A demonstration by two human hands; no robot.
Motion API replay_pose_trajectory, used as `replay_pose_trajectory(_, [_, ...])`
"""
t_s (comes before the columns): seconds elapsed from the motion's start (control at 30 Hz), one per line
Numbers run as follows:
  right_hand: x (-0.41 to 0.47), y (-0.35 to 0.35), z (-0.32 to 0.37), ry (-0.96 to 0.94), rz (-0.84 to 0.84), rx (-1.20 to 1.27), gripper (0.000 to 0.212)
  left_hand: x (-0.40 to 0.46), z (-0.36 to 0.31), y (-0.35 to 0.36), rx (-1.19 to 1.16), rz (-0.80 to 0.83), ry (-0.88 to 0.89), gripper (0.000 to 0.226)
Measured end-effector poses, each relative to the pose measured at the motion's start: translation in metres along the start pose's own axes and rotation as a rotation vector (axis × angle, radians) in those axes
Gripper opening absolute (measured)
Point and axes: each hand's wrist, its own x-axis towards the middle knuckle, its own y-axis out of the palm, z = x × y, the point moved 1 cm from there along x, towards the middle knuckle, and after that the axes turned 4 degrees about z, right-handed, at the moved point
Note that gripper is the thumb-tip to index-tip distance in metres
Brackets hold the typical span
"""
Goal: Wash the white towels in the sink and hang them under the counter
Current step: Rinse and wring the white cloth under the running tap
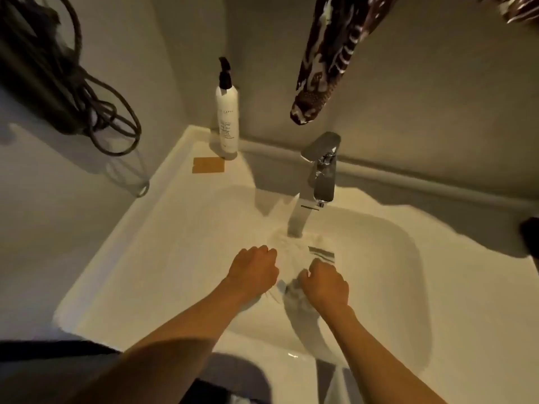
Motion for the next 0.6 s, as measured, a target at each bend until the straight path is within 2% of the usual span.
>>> replay_pose_trajectory(0.1, [0.026,0.034,0.004,0.082,-0.028,0.063,0.034,0.015,0.009,0.039,-0.081,0.045,-0.002,0.026])
replay_pose_trajectory(0.2, [0.038,0.057,0.007,0.176,-0.032,0.04,0.038,0.02,0.016,0.074,-0.225,0.112,-0.089,0.028])
replay_pose_trajectory(0.3, [0.038,0.059,0.005,0.128,-0.14,-0.035,0.025,0.025,0.022,0.097,-0.326,0.178,-0.148,0.032])
replay_pose_trajectory(0.4, [0.023,0.04,0.01,-0.029,-0.242,-0.051,0.008,0.021,0.022,0.09,-0.349,0.173,-0.178,0.032])
replay_pose_trajectory(0.43, [0.016,0.033,0.011,-0.092,-0.272,0.013,0.002,0.018,0.021,0.083,-0.373,0.165,-0.189,0.032])
replay_pose_trajectory(0.5, [-0.001,0.014,0.018,-0.152,-0.287,0.254,0.012,0.011,0.021,0.07,-0.5,0.166,-0.237,0.035])
replay_pose_trajectory(0.6, [-0.026,-0.025,0.03,-0.173,-0.207,0.638,0.007,0.009,0.018,0.049,-0.773,0.147,-0.357,0.031])
